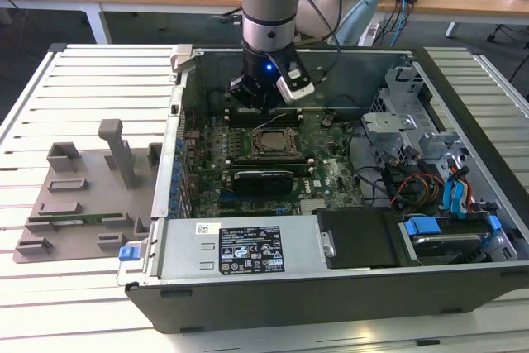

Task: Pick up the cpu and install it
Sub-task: 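Install the first cpu locking lever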

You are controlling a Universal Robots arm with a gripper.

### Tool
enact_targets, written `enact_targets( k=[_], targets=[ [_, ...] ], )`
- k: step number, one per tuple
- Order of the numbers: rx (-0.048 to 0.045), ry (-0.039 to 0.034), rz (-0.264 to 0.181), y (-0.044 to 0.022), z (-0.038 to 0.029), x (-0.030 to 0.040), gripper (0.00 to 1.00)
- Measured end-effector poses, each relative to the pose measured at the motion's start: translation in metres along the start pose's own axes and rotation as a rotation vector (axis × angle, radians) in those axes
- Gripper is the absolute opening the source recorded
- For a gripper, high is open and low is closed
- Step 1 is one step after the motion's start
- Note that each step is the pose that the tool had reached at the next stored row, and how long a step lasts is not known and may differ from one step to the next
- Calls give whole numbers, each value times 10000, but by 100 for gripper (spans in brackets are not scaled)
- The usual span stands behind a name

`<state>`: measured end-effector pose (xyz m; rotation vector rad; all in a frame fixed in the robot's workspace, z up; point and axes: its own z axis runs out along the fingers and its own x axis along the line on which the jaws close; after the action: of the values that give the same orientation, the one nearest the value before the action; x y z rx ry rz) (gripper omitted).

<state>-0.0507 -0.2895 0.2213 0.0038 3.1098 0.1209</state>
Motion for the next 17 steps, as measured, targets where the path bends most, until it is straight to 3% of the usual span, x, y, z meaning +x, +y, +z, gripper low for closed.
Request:
enact_targets(
  k=[9, 12, 17],
  targets=[
    [5, 1, -9, -13, 175, -168, 11],
    [6, 2, -9, -16, 208, -221, 11],
    [5, -1, -11, -16, 214, -237, 11]
  ],
)
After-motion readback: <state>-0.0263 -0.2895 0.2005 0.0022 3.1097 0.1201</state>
